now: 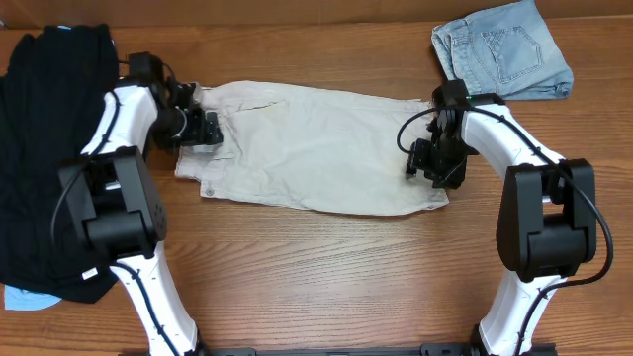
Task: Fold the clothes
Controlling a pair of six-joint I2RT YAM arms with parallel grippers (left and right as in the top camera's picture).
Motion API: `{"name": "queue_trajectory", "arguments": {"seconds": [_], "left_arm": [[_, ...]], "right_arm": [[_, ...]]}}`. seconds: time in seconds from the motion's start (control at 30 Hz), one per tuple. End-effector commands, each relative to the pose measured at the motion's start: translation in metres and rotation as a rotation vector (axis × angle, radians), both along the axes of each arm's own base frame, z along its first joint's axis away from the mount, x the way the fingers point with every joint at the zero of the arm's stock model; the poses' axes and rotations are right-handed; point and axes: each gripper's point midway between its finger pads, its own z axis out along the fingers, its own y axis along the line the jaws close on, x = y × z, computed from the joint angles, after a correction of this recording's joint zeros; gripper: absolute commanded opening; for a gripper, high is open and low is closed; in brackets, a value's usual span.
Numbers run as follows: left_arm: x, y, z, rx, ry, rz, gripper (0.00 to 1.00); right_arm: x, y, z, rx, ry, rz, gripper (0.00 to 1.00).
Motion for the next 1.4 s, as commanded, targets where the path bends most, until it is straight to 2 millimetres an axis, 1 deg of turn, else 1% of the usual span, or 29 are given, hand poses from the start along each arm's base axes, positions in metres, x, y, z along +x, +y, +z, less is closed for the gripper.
{"name": "queue_trajectory", "arguments": {"seconds": [0.0,0.07,0.13,0.2,0.23,0.37,0.4,0.5,0.57,0.63,0.7,0.73,0.8,0.93,1.0,1.07,1.1,1.13,1.17,1.23,1.37], "left_arm": [[-0.024,-0.054,-0.036,-0.113,0.115,-0.098,0.79],[-0.027,-0.062,-0.039,-0.099,0.125,-0.115,0.76],[-0.031,-0.066,-0.044,-0.066,0.139,-0.121,0.69],[-0.036,-0.067,-0.05,-0.035,0.158,-0.11,0.55],[-0.038,-0.067,-0.052,-0.027,0.165,-0.107,0.44],[-0.042,-0.066,-0.058,-0.023,0.179,-0.08,0.1],[-0.041,-0.066,-0.058,-0.023,0.177,-0.073,0.04],[-0.037,-0.066,-0.058,-0.027,0.169,-0.041,0.04],[-0.034,-0.071,-0.056,-0.056,0.16,-0.038,0.04],[-0.033,-0.073,-0.052,-0.078,0.16,-0.038,0.04],[-0.032,-0.07,-0.046,-0.078,0.171,-0.03,0.04],[-0.031,-0.067,-0.04,-0.077,0.176,-0.029,0.04],[-0.028,-0.06,-0.026,-0.071,0.183,-0.032,0.04],[-0.018,-0.046,0.01,-0.069,0.173,-0.042,0.04],[-0.014,-0.041,0.03,-0.067,0.162,-0.051,0.04],[-0.009,-0.037,0.051,-0.065,0.144,-0.062,0.04],[-0.007,-0.035,0.061,-0.063,0.133,-0.068,0.04],[-0.006,-0.033,0.069,-0.06,0.124,-0.071,0.04],[-0.004,-0.029,0.081,-0.045,0.113,-0.068,0.04],[-0.002,-0.024,0.096,-0.013,0.099,-0.066,0.04],[-0.002,-0.018,0.117,0.031,0.073,-0.095,0.04]], "right_arm": [[0.015,0.012,-0.001,0.08,-0.031,-0.001,0.63],[0.024,0.015,0.006,0.096,-0.056,0.001,0.63],[0.033,0.018,0.015,0.11,-0.082,0.002,0.63],[0.04,0.02,0.025,0.124,-0.105,0.008,0.63],[0.044,0.023,0.03,0.141,-0.121,0.026,0.63],[0.056,0.03,0.052,0.177,-0.163,0.055,0.63],[0.058,0.031,0.058,0.184,-0.174,0.06,0.63],[0.062,0.034,0.075,0.202,-0.201,0.087,0.64],[0.064,0.035,0.087,0.204,-0.217,0.09,0.63],[0.064,0.035,0.098,0.204,-0.235,0.11,0.63],[0.063,0.034,0.109,0.204,-0.251,0.113,0.64],[0.064,0.034,0.113,0.204,-0.258,0.115,0.67],[0.063,0.034,0.116,0.203,-0.264,0.118,0.68],[0.062,0.029,0.108,0.172,-0.259,0.115,0.66],[0.065,0.027,0.101,0.159,-0.269,0.115,0.57],[0.068,0.027,0.091,0.157,-0.285,0.115,0.25],[0.069,0.027,0.087,0.157,-0.29,0.116,0.15],[0.069,0.027,0.083,0.157,-0.293,0.116,0.09],[0.069,0.027,0.076,0.158,-0.296,0.116,0.04],[0.067,0.027,0.068,0.158,-0.295,0.116,0.04],[0.06,0.027,0.052,0.16,-0.281,0.115,0.04]]}}
